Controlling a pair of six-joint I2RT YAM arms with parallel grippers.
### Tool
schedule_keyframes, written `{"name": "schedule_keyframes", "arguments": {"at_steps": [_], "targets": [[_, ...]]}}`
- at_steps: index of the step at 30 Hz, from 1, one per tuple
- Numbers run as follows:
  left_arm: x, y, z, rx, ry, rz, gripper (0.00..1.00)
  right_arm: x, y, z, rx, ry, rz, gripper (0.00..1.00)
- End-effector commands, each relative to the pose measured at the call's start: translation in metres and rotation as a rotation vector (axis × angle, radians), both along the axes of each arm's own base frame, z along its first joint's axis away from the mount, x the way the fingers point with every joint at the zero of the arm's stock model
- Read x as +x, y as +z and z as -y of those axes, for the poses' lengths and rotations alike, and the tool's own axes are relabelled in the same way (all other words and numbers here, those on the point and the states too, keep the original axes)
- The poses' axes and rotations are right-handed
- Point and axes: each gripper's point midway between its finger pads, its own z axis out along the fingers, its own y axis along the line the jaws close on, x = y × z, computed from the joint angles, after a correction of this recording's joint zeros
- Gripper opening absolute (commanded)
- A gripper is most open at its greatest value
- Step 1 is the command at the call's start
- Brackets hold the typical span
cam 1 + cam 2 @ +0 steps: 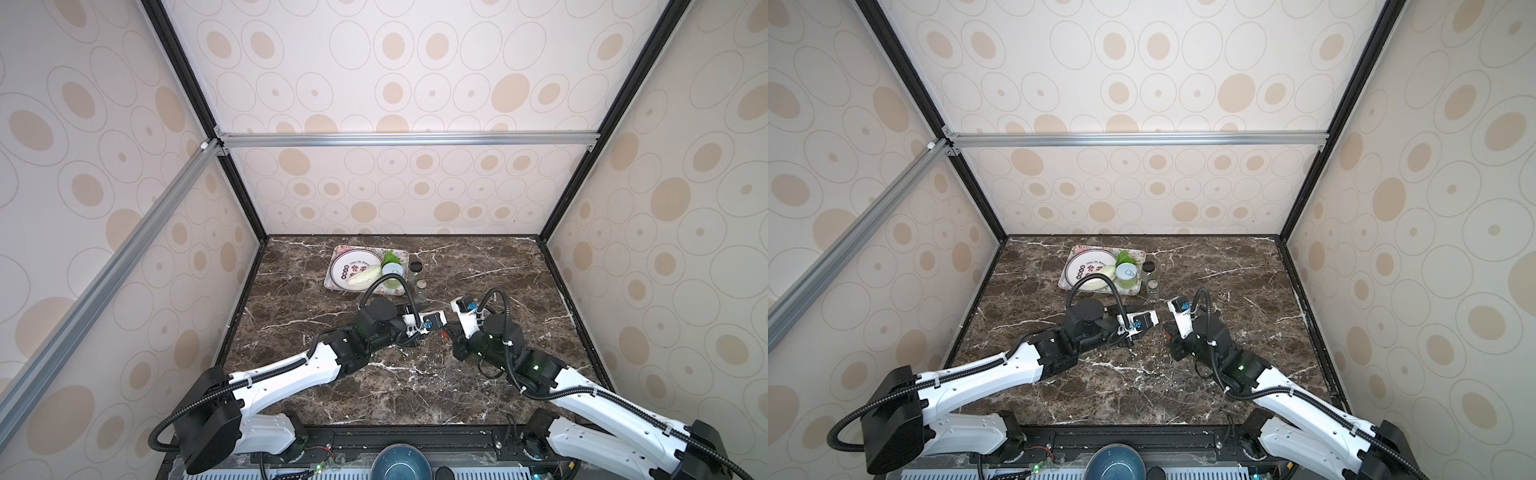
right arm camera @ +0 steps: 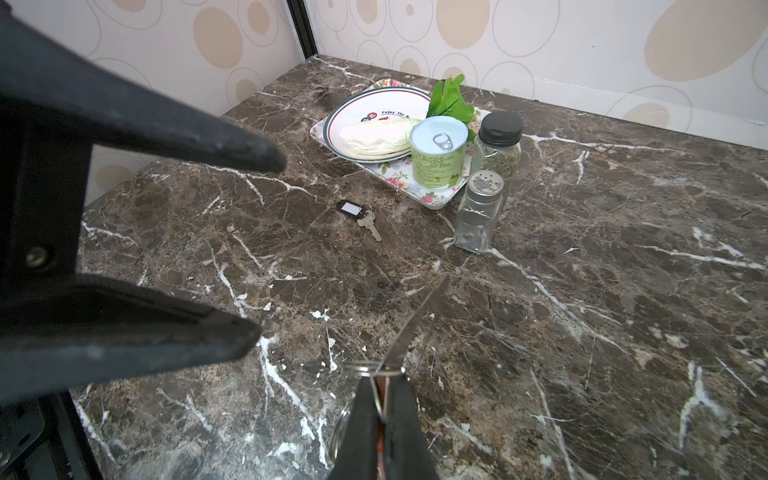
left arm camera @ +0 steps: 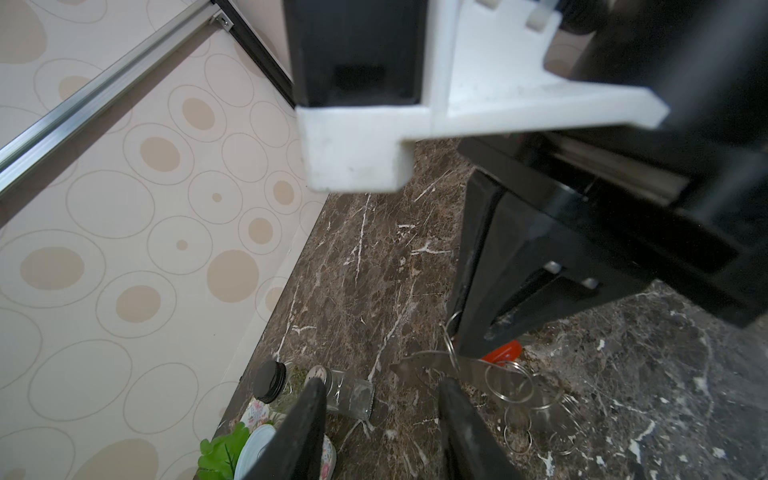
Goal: Put the keys on the keyring
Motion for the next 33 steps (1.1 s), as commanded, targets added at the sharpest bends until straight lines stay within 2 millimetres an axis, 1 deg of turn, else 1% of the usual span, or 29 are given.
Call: {"name": "schedule_keyframes", "arguments": {"at_steps": [1,10,20,28,31,33], "targets": [[-0.002,0.002,0.012,0.024,-0.049,-0.020,0.43,0.000,0.010,0.001,0.021,-0.006,0.050,0.00],[0.003,-0.012,0.023,0.075,-0.065,-0.075,0.40,-0.002,0.014,0.003,0.029,-0.009,0.062,0.00],[-0.003,-0.011,0.028,0.066,-0.104,-0.088,0.40,-0.002,0.013,0.002,0.029,-0.006,0.061,0.00],[-0.002,-0.012,0.031,0.062,-0.106,-0.088,0.40,-0.003,0.015,0.002,0.034,-0.002,0.064,0.00],[0.002,-0.013,0.033,0.053,-0.094,-0.081,0.38,-0.004,0.015,0.001,0.036,0.003,0.065,0.00],[0.004,-0.013,0.034,0.050,-0.093,-0.076,0.33,-0.004,0.014,0.001,0.036,0.003,0.064,0.00]]}}
